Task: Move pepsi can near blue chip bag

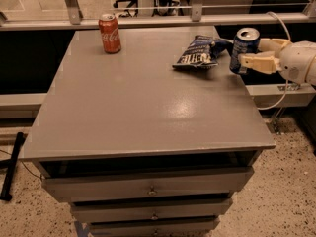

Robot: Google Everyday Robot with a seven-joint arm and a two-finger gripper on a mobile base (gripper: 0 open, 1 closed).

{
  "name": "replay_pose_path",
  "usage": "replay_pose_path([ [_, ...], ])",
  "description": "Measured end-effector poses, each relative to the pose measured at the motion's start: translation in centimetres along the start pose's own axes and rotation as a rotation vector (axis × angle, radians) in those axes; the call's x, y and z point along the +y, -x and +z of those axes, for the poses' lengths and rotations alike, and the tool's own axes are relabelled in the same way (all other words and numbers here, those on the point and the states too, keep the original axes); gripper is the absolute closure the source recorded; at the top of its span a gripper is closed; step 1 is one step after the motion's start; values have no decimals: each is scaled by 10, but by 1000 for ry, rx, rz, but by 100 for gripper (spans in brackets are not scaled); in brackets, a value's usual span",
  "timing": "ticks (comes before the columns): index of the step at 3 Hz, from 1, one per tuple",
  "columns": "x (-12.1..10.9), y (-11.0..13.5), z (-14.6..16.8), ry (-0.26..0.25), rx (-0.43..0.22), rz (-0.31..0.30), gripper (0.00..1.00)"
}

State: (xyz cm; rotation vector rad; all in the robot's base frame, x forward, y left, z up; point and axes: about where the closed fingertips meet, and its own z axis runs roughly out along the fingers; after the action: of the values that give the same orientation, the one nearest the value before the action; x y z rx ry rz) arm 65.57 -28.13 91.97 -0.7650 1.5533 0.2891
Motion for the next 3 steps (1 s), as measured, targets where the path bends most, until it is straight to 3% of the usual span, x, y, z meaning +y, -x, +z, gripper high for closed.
replay_pose_path([
  [1,0,0,0,0,0,1,100],
  [3,12,-25,51,75,-22,55,100],
])
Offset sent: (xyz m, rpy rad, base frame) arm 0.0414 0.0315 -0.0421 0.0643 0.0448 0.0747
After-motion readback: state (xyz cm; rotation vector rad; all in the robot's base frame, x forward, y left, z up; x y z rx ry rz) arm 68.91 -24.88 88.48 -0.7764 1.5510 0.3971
